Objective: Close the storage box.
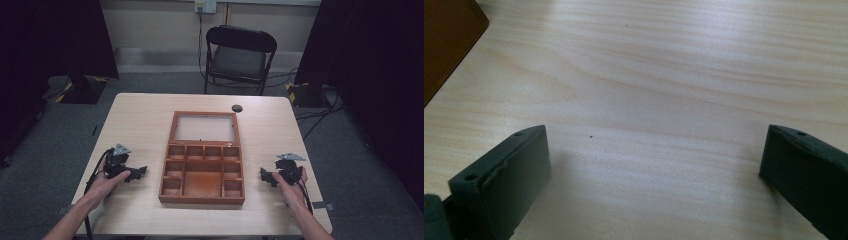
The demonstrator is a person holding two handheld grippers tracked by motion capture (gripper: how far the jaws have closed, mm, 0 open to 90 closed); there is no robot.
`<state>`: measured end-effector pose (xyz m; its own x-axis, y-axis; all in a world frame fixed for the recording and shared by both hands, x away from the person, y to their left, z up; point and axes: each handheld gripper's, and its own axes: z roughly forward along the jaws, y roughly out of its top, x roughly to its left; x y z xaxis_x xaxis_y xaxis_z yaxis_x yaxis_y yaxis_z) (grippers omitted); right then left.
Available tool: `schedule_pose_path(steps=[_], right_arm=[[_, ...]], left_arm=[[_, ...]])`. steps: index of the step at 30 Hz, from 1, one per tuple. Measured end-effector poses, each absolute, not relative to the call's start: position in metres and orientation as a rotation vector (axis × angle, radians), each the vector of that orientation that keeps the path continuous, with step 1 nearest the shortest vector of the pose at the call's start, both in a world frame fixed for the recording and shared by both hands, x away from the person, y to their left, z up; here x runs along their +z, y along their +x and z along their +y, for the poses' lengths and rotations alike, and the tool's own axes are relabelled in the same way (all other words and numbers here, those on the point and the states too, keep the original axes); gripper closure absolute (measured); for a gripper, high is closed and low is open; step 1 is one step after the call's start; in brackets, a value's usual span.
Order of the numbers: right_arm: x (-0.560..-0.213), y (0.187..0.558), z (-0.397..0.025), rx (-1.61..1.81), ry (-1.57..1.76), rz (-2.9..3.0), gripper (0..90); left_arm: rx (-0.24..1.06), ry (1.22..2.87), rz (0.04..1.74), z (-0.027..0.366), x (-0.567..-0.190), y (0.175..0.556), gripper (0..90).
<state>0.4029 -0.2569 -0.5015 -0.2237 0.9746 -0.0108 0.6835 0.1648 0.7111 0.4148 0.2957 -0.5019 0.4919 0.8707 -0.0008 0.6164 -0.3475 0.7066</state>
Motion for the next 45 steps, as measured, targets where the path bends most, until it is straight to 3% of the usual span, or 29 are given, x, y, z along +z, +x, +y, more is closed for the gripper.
schedule_pose_path(steps=[7, 8, 9, 10, 23, 29, 45], right_arm=[[-0.499, 0.401, -0.254, 0.803, 1.562, 2.012, 1.4], [-0.497, 0.401, -0.253, 0.801, 1.563, 2.021, 7.4], [-0.497, 0.401, -0.253, 0.801, 1.563, 2.021, 7.4], [-0.494, 0.401, -0.253, 0.815, 1.57, 2.012, 16.4], [-0.476, 0.406, -0.246, 0.977, 1.502, 2.103, 17.1], [-0.464, 0.426, -0.233, 1.059, 1.449, 2.109, 16.6], [-0.445, 0.473, -0.181, 1.154, 1.329, 2.163, 19.7]], left_arm=[[0.5, 2.06, 1.268, 0.297, -0.497, 0.414, 15.7], [0.477, 2.068, 1.275, 0.299, -0.495, 0.415, 15.7], [0.477, 2.068, 1.275, 0.299, -0.495, 0.415, 16.0], [0.437, 2.069, 1.278, 0.299, -0.492, 0.416, 16.2], [0.451, 2.031, 1.214, 0.293, -0.464, 0.418, 19.7], [0.48, 1.952, 1.253, 0.287, -0.453, 0.438, 20.6], [0.42, 1.979, 1.14, 0.242, -0.435, 0.479, 20.1]])
